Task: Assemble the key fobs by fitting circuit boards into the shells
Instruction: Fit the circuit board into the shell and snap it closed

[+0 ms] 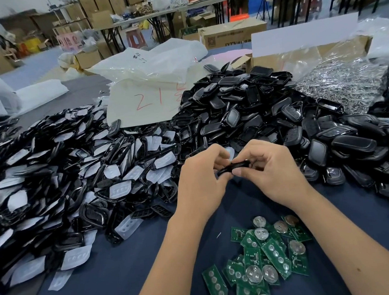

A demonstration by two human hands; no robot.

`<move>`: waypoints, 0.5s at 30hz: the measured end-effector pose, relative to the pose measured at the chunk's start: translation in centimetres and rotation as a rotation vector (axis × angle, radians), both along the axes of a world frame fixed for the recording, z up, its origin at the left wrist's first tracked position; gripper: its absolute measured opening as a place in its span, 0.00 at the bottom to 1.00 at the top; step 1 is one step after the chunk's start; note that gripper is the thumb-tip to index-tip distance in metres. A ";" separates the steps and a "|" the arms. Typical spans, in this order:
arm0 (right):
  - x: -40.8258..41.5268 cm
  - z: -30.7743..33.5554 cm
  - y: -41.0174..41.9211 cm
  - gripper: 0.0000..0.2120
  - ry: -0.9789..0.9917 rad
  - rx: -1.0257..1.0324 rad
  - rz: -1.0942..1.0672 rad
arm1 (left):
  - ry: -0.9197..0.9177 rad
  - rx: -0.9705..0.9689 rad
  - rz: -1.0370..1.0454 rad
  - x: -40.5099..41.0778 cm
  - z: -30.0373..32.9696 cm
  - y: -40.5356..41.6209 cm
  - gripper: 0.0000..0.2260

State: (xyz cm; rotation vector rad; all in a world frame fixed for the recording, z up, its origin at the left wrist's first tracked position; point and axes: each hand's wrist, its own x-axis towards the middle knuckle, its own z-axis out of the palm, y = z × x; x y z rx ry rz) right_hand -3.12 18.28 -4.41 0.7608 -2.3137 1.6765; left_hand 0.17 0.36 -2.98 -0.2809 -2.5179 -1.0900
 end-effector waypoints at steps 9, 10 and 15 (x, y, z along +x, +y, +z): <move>0.0 -0.3 -0.2 0.11 0.013 -0.037 0.005 | -0.036 0.092 -0.034 -0.2 -0.2 0.0 0.25; -0.1 -0.3 -0.1 0.12 0.001 -0.052 0.002 | -0.043 0.117 -0.034 -0.3 -0.3 0.0 0.25; -0.2 -0.3 -0.1 0.14 -0.187 -0.225 -0.021 | -0.140 0.388 0.027 -0.6 -0.3 0.3 0.20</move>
